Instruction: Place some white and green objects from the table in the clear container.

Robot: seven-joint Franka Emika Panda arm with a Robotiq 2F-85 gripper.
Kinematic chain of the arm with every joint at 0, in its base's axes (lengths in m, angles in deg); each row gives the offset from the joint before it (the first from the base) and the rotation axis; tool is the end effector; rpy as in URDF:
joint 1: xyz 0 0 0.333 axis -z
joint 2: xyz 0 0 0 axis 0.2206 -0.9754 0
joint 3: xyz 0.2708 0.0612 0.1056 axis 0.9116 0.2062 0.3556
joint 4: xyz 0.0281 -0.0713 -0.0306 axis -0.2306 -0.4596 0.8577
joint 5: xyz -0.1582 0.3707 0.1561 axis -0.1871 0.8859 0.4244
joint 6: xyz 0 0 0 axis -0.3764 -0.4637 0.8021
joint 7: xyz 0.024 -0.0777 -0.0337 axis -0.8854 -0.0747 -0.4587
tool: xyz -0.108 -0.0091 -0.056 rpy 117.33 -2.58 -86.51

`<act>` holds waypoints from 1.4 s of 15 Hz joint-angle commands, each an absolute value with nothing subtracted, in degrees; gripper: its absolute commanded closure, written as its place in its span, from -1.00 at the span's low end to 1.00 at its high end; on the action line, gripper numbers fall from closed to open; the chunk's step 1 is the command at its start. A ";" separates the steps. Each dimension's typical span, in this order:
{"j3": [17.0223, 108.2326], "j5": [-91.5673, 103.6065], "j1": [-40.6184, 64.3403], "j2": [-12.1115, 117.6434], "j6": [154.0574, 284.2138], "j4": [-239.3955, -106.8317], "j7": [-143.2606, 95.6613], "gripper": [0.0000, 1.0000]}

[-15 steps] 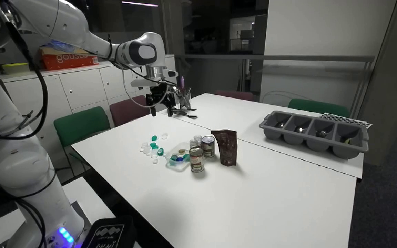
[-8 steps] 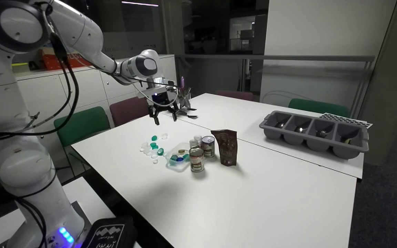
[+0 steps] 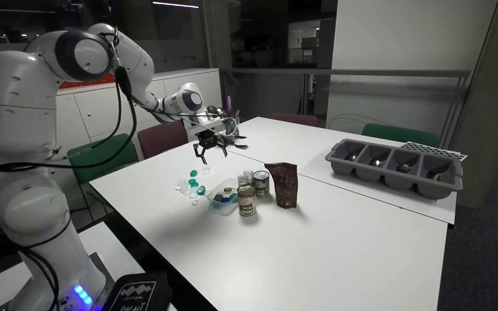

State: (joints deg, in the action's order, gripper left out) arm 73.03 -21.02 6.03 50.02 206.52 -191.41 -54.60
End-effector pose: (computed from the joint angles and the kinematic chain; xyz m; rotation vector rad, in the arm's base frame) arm 0.6190 0.1146 0.2505 2.4286 1.3178 -0.2404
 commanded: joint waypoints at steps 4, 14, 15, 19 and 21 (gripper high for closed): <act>72.83 -21.31 6.61 48.21 212.67 -190.40 -62.19 -1.00; 74.80 -19.18 7.28 40.91 216.86 -186.98 -72.12 -1.00; 75.11 -18.52 7.40 39.95 217.95 -186.86 -73.34 -1.00; 78.16 -11.20 9.11 37.12 222.58 -187.32 -79.97 -1.00; 78.97 -6.86 9.25 36.58 220.96 -187.45 -81.06 -1.00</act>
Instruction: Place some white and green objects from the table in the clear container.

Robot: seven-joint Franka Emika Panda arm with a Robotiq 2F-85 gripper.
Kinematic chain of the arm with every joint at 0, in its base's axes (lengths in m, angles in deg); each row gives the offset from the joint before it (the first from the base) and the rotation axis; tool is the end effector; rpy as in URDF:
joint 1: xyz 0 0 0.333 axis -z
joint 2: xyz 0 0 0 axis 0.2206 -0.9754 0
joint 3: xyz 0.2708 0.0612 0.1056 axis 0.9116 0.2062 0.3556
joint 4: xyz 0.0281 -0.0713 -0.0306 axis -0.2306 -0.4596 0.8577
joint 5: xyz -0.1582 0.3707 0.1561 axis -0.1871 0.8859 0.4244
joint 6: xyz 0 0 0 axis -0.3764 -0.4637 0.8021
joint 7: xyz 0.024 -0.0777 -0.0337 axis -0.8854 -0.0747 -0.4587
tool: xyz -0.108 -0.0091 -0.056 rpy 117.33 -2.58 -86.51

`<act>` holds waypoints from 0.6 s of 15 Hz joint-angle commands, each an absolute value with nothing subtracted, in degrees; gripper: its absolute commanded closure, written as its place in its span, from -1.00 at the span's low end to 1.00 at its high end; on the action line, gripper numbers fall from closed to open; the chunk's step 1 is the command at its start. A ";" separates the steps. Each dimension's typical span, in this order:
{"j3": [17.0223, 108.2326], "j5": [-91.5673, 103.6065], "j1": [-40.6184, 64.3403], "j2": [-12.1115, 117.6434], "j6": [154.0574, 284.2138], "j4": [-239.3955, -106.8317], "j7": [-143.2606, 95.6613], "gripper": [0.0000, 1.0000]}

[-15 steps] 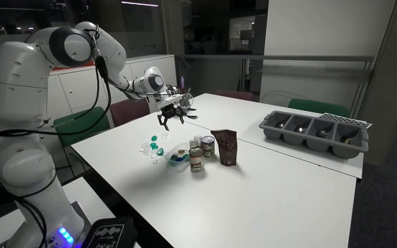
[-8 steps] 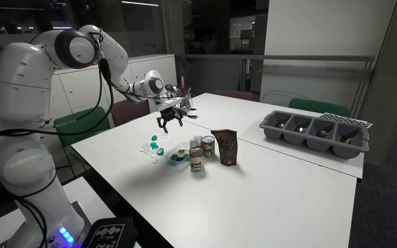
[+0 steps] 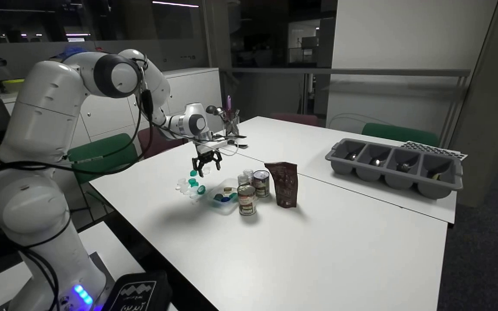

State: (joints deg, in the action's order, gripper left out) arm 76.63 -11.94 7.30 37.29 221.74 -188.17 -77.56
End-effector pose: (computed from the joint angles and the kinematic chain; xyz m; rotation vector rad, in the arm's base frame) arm 0.6292 0.1672 0.1531 2.3195 1.9051 -0.0959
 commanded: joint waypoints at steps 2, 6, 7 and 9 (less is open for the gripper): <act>79.09 -4.56 8.91 36.51 220.48 -187.81 -80.75 -1.00; 77.79 -4.38 7.56 36.85 220.37 -188.45 -78.01 -1.00; 77.36 -4.91 7.18 36.64 220.30 -188.31 -77.21 -1.00; 77.01 -5.21 7.00 35.92 219.95 -187.96 -76.37 -1.00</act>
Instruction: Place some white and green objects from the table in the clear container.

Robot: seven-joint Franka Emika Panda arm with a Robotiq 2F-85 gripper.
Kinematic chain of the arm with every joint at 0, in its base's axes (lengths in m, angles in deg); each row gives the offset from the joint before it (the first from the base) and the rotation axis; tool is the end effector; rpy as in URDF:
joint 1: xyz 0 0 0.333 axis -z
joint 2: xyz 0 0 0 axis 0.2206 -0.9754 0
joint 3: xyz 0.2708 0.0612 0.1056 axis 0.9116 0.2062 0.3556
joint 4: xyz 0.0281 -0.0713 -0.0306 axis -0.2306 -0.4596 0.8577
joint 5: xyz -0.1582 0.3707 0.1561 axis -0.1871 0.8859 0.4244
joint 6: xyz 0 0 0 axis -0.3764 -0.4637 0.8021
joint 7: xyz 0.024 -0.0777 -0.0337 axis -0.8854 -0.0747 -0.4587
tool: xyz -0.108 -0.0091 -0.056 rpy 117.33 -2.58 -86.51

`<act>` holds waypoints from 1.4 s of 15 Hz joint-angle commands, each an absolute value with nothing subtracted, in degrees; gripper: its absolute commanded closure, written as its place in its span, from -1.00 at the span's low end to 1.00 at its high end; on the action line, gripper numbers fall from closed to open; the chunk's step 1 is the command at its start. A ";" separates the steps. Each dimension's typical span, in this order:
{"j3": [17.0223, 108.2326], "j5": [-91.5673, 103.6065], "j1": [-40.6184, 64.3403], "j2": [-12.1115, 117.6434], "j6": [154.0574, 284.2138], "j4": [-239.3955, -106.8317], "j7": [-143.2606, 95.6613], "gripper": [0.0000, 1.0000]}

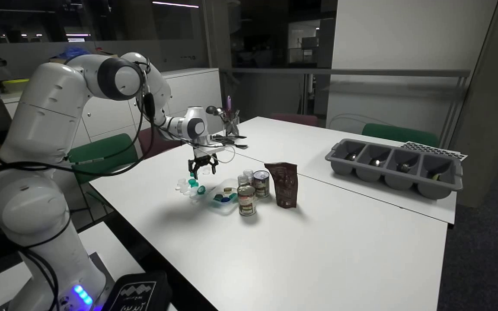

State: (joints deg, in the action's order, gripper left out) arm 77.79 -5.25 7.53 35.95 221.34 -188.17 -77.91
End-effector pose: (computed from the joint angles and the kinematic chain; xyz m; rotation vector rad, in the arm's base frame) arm 0.6206 0.1785 0.1387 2.4601 1.8860 -0.1009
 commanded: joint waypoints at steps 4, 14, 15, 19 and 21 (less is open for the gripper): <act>76.48 -5.39 6.96 34.38 219.51 -187.44 -74.63 -1.00; 75.04 -7.50 6.19 32.30 219.65 -186.69 -70.67 -0.37; 74.98 -7.60 6.14 32.29 219.66 -186.73 -70.44 -0.20; 74.77 -7.93 5.68 32.53 219.74 -186.98 -69.91 0.38; 74.76 -8.04 5.53 32.59 219.67 -186.94 -69.78 0.70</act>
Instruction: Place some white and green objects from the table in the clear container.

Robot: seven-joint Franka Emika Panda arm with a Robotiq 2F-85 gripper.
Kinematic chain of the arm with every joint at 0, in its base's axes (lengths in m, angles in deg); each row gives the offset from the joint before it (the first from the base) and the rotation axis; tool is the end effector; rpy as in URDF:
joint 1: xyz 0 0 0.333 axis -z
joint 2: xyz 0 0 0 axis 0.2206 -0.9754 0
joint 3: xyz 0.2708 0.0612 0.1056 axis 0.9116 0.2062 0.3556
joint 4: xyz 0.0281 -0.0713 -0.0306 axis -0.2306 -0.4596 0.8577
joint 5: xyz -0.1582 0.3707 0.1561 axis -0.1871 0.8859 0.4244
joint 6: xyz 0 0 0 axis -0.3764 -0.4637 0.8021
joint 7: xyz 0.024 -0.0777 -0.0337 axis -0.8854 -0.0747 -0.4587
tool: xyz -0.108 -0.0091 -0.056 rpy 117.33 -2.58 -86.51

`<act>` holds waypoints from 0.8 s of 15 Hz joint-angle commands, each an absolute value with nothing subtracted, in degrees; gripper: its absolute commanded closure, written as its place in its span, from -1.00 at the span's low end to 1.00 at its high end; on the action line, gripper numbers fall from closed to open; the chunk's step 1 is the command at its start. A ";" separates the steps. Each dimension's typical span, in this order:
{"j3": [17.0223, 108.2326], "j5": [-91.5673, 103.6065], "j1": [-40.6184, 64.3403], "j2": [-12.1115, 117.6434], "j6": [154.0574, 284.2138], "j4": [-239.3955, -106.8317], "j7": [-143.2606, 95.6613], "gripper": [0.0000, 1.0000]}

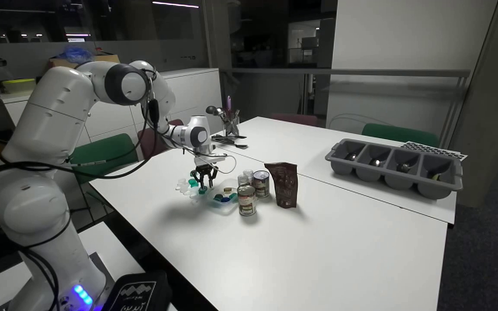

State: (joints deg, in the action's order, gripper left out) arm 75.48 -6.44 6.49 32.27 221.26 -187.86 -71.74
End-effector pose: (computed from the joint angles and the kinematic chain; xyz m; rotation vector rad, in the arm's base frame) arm 0.6121 0.1629 0.0977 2.5463 1.7468 -0.2002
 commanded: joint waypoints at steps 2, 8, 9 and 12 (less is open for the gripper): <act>74.72 -8.18 5.29 32.79 219.60 -186.92 -69.59 1.00; 73.91 -10.08 3.78 35.93 219.92 -189.19 -65.49 1.00; 73.63 -11.04 3.27 37.18 220.08 -190.24 -63.59 0.99; 73.07 -14.09 1.86 40.62 219.84 -192.64 -57.92 0.99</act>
